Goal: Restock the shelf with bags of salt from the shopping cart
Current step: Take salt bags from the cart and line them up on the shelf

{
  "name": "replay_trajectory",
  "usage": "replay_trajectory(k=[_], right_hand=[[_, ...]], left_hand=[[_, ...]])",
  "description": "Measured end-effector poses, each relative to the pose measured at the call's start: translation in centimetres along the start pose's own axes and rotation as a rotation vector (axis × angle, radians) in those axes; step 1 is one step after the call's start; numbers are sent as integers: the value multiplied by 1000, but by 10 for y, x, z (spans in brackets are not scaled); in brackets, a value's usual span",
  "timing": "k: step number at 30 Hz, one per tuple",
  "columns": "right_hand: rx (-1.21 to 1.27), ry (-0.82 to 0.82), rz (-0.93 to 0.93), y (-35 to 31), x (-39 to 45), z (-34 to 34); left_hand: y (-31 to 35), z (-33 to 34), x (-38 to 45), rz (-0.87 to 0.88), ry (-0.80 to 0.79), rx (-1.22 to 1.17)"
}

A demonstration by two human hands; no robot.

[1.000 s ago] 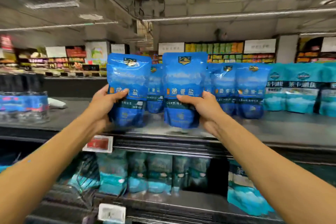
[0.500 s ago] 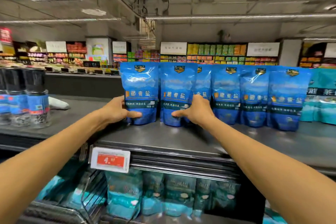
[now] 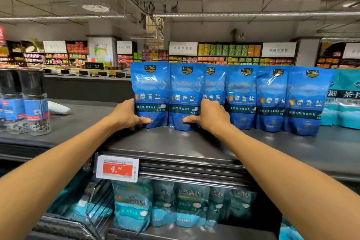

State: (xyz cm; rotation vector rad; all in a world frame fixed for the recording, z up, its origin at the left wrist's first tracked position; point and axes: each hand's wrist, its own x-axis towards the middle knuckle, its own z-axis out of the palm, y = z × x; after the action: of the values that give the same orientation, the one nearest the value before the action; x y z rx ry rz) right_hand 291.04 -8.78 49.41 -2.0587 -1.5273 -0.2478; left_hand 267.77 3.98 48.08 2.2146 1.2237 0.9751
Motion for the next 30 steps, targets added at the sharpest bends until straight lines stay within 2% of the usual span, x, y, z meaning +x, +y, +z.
replay_trajectory(k=[3,7,11,15,18,21,25,30], right_hand=[[8,-18,-13,4,-4,0],[45,-24,-31,12,-10,-3],[122,-21,-19,23,-20,-15],[322,108,-55,38,-46,-40],[613,202,-109,53,-81,-62],[848,232,-206,73,-125,-81],[964,306,-191,111,-179,-90],[965,424,-34,176,-253,-97]], left_hand=[[5,1,-7,-68,42,37],[10,-3,-23,-128,69,-30],[17,-7,-45,-85,296,35],[39,-4,-75,14,386,-261],[60,8,-103,106,345,-493],[83,31,-134,179,299,-613],[119,76,-174,295,219,-750],[170,161,-218,374,-44,-899]])
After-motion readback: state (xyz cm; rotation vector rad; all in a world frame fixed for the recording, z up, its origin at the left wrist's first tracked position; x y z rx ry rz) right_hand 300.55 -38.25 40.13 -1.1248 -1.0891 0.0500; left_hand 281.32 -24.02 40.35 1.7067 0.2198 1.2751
